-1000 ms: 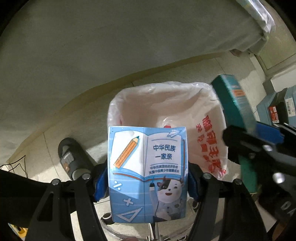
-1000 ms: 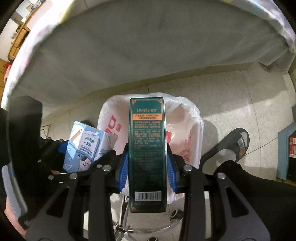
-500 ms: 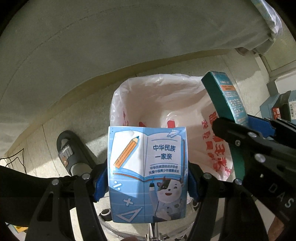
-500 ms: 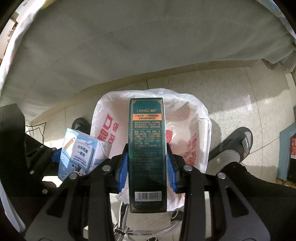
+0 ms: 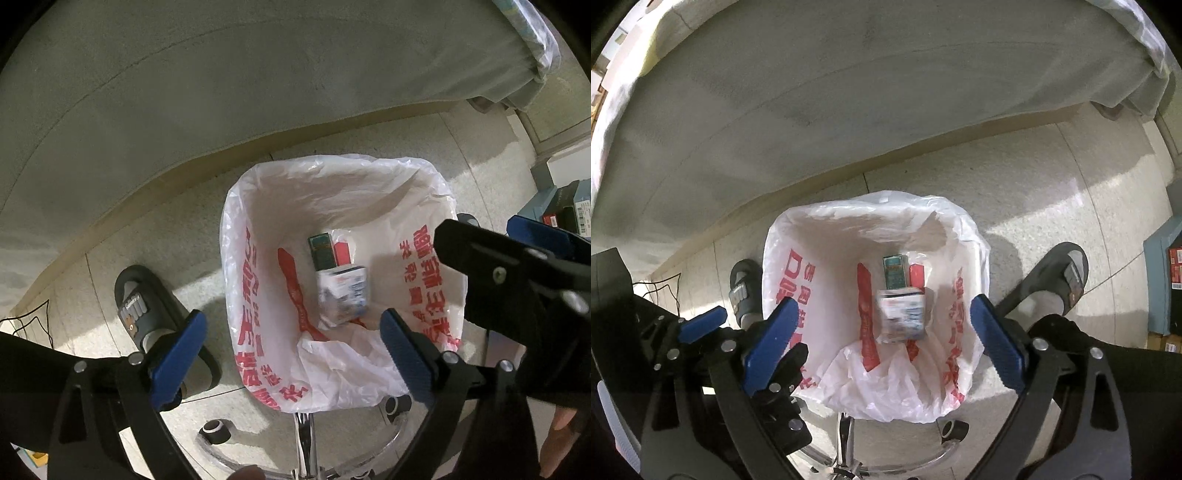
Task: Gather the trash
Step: 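Raise both tools back over the bed toward the remaining items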
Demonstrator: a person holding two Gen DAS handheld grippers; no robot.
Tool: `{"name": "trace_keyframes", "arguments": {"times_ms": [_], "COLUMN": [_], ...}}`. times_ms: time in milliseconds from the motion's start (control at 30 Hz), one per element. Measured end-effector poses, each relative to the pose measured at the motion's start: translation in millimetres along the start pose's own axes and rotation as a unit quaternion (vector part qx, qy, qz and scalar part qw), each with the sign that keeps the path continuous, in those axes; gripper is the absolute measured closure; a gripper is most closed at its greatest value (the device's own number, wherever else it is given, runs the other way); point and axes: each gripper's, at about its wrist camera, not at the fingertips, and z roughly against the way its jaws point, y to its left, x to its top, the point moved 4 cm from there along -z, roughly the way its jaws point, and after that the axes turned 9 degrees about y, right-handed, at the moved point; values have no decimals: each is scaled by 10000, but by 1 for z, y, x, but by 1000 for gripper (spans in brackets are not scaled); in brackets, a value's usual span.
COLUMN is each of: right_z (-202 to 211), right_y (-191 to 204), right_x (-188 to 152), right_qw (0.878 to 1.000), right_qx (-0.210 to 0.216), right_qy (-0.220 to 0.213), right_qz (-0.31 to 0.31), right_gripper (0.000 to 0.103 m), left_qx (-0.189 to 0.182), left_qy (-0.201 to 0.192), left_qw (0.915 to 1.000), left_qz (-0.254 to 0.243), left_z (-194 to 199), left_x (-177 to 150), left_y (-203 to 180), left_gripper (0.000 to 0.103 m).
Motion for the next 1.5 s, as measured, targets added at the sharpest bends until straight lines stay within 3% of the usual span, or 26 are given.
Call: {"name": "trace_keyframes", "arguments": {"times_ms": [500,967,1300,1500], "right_z": [0,26,106,184], "right_y": [4,6,10,10], "right_x": [-3,-15,-26,-38], "right_qw": [9999,9991,9930,9807], "right_qx": [-98,-272,-250,-88], "right_qy": [-19,-254,-1136,-1944], "right_qz": [72,180,181,200], "right_gripper": [12,12,12,12], "left_qx": [132,214,86,-171], "left_qy": [-144,-850,-1584,-2299], "left_qw": [9998,9961,9873,9730], "left_qz": [29,51,39,50], "left_z": [7,44,100,159], "left_x": [-1,2,-6,-17], "left_y": [3,4,4,8], "left_gripper": [11,11,11,11]}}
